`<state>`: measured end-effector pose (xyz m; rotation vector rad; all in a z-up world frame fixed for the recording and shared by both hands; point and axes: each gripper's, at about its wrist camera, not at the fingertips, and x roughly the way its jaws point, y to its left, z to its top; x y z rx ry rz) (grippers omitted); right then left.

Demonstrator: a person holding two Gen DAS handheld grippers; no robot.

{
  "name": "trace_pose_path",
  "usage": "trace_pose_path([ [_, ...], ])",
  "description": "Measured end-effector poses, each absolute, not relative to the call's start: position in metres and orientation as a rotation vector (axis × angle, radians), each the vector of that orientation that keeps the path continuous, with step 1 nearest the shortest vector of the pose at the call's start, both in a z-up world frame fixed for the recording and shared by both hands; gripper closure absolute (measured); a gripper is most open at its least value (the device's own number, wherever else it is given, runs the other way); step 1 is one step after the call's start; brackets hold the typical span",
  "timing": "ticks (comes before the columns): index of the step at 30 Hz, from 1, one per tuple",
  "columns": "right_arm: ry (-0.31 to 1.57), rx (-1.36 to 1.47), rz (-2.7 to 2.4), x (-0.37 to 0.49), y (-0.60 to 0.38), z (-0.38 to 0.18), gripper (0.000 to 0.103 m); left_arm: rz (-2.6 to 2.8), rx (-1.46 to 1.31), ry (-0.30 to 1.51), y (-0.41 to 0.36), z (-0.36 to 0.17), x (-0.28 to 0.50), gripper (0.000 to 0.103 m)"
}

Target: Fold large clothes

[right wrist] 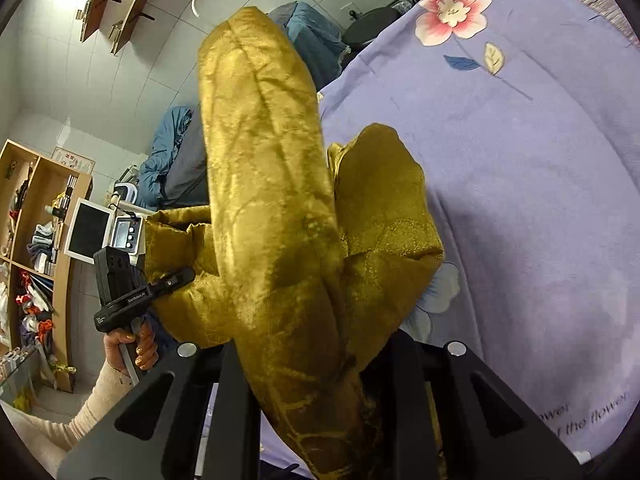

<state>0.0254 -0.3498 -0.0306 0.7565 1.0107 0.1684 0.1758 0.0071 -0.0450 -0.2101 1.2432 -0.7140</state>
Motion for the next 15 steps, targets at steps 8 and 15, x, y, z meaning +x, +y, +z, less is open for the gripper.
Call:
trace_pose_path([
  [8, 0.917, 0.772, 0.090, -0.019, -0.433, 0.010, 0.087, -0.818, -0.184, 1.146, -0.073, -0.009, 0.178, 0.086],
  [15, 0.822, 0.750, 0.050, -0.028, -0.547, 0.045, 0.087, -0.860, -0.176, 1.094, -0.179, 0.011, 0.188, 0.086],
])
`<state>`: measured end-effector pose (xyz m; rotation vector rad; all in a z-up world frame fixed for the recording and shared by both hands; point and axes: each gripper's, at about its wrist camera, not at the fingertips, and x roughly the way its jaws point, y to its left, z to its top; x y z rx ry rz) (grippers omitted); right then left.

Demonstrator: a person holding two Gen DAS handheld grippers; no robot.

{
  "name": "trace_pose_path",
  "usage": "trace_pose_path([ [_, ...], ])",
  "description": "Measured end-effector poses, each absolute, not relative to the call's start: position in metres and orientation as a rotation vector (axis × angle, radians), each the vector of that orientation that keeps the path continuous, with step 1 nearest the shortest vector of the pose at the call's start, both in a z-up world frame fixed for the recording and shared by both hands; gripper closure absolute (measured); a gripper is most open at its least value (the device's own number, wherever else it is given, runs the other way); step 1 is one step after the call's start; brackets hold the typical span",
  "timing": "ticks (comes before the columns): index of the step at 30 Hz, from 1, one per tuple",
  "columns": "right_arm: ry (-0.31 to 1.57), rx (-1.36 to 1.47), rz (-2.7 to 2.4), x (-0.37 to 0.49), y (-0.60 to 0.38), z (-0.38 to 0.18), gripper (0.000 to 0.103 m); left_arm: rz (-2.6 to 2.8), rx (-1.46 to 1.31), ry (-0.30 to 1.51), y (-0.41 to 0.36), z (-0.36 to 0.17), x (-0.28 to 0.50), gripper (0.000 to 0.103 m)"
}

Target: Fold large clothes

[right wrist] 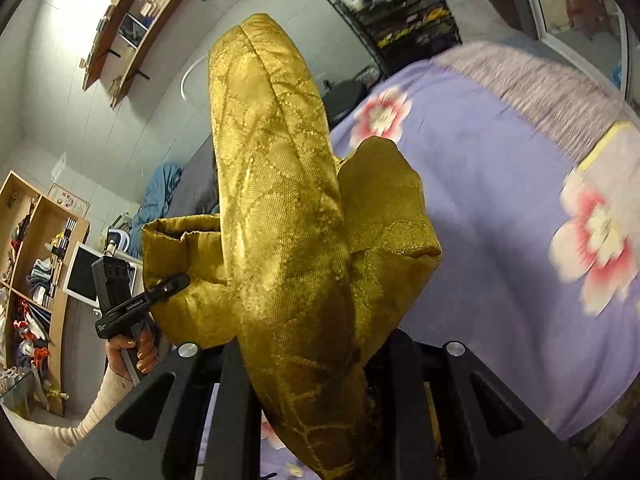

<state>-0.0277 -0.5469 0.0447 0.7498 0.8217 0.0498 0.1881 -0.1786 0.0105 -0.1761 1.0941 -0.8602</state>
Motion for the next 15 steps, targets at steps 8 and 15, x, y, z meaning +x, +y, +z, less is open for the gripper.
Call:
trace_pose_path([
  [8, 0.805, 0.814, -0.073, -0.030, -0.709, 0.019, 0.087, -0.796, -0.218, 1.213, -0.304, -0.048, 0.216, 0.086],
  [15, 0.881, 0.922, -0.203, -0.019, -0.786, -0.057, 0.078, -0.549, -0.148, 1.326, -0.323, -0.115, 0.240, 0.063],
])
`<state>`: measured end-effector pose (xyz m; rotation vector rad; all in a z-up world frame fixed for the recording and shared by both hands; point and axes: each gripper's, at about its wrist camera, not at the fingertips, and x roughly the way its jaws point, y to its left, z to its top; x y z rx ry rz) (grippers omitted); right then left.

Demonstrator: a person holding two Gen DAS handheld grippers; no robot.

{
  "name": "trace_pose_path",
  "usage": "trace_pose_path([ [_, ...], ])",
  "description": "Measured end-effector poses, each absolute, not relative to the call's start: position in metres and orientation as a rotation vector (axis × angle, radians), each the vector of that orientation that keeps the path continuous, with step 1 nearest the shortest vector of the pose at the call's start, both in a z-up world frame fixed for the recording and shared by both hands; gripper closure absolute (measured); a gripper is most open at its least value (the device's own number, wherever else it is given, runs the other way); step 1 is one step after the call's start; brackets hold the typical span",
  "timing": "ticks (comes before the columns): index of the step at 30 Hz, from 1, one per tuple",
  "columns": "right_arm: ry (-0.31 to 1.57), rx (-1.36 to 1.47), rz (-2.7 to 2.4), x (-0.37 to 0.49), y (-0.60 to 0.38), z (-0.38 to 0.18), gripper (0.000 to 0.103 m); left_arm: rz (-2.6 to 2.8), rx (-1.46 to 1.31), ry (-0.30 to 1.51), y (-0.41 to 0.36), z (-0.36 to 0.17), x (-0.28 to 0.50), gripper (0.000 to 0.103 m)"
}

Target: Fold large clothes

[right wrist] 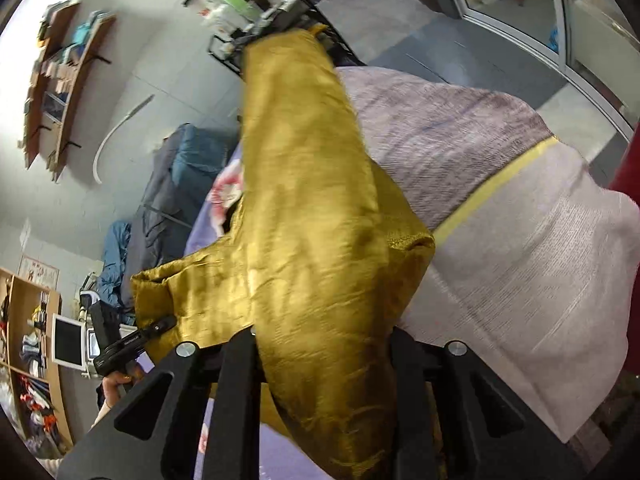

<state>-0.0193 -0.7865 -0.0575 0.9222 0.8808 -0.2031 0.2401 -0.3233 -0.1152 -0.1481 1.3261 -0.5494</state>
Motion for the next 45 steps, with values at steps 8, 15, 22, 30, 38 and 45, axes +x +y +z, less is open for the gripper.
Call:
trace_pose_path([
  [8, 0.848, 1.020, -0.329, -0.026, -0.820, -0.094, 0.041, -0.384, -0.085, 1.278, -0.295, -0.106, 0.258, 0.033],
  [15, 0.797, 0.930, -0.530, -0.037, -0.818, -0.057, 0.037, -0.308, 0.045, 1.145, -0.271, -0.062, 0.248, 0.024],
  [22, 0.748, 0.620, -0.601, -0.036, -0.757, 0.019, 0.022, -0.307, 0.082, 1.066, -0.257, -0.034, 0.196, 0.011],
  [30, 0.895, 0.372, -0.466, -0.010, -0.646, 0.038, 0.018, -0.395, 0.096, 1.100, -0.273, -0.034, 0.147, 0.006],
  [38, 1.023, 0.355, -0.380, -0.008, -0.562, 0.010, 0.018, -0.481, 0.188, 1.165, -0.291, -0.046, 0.098, 0.006],
  [45, 1.096, 0.359, -0.414, -0.025, -0.540, -0.002, 0.018, -0.511, 0.261, 1.163, -0.303, -0.043, 0.075, 0.006],
])
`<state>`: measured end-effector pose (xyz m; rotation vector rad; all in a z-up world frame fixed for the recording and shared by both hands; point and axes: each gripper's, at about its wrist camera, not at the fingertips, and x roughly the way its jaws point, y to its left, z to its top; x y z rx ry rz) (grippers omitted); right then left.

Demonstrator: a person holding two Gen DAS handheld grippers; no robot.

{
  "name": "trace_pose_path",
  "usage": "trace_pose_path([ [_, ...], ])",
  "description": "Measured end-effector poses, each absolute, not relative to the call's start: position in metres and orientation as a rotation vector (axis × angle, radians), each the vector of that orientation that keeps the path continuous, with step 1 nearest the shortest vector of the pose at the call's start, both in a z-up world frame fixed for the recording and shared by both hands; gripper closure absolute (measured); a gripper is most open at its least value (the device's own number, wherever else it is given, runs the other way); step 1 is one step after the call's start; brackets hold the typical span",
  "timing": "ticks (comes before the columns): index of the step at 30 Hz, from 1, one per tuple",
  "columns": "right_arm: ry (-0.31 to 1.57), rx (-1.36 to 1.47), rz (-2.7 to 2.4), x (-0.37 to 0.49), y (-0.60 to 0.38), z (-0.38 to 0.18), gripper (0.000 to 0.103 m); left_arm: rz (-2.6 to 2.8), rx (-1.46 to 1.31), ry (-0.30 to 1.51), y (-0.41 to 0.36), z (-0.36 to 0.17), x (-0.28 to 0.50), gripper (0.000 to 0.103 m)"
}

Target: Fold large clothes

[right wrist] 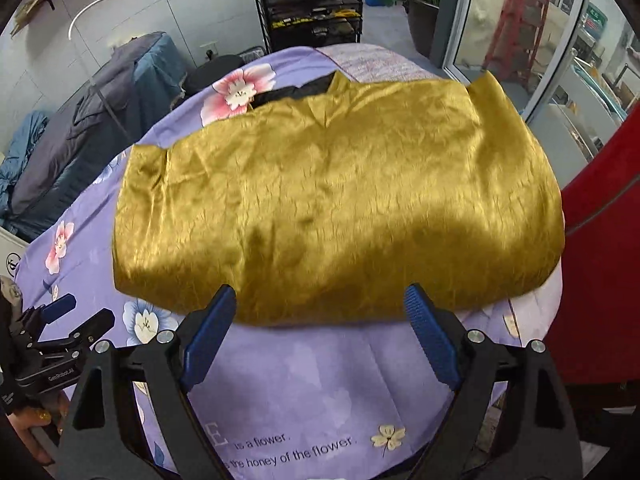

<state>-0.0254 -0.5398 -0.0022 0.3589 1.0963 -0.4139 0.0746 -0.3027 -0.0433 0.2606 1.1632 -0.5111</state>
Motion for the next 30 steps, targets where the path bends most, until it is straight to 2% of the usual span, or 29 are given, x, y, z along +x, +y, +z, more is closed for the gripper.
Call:
trace_pose_path([
  [6, 1.121, 0.325, -0.439, -0.031, -0.535, 0.002, 0.018, -0.475, 0.345, 1.165, -0.320, -0.038, 0.069, 0.006],
  [18, 1.132, 0.209, -0.471, -0.015, -0.529, 0.022, 0.018, -0.482, 0.333, 1.185, -0.346, -0.014, 0.082, 0.006],
  [30, 1.151, 0.150, -0.458, -0.010, -0.528, 0.026, 0.018, -0.478, 0.302, 1.224, -0.350, -0.015, 0.075, 0.006],
])
